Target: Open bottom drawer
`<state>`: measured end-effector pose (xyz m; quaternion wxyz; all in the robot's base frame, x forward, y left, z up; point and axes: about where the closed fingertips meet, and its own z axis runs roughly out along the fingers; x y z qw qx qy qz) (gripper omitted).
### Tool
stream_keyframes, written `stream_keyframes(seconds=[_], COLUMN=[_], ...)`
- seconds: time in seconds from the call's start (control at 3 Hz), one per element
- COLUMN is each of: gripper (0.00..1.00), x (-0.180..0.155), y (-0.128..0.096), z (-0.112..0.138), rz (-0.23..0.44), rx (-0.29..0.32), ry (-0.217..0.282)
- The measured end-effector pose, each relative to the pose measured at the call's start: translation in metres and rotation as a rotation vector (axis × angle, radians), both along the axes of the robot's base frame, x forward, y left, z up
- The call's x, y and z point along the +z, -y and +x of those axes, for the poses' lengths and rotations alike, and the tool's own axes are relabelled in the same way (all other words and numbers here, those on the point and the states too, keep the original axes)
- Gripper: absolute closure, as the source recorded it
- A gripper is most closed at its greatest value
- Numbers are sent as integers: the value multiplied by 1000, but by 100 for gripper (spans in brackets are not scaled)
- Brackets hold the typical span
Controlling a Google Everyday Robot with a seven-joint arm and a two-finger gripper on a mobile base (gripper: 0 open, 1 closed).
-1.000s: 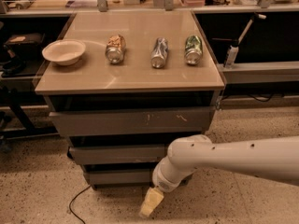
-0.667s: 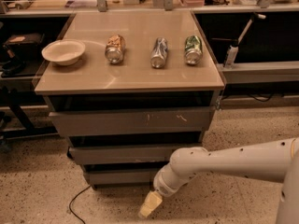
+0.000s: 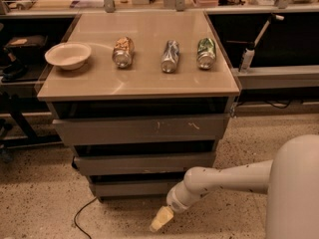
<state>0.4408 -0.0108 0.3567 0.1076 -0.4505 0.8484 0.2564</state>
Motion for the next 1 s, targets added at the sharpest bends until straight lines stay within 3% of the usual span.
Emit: stream_keyframes(seconds=[0.33,0.67,1.0], gripper=[0,0,0], x=[0,-18,-36], y=[0,1,8], z=[0,15,47], rz=[0,-48,-119], rx=[0,-12,-23], ry=[0,44,127])
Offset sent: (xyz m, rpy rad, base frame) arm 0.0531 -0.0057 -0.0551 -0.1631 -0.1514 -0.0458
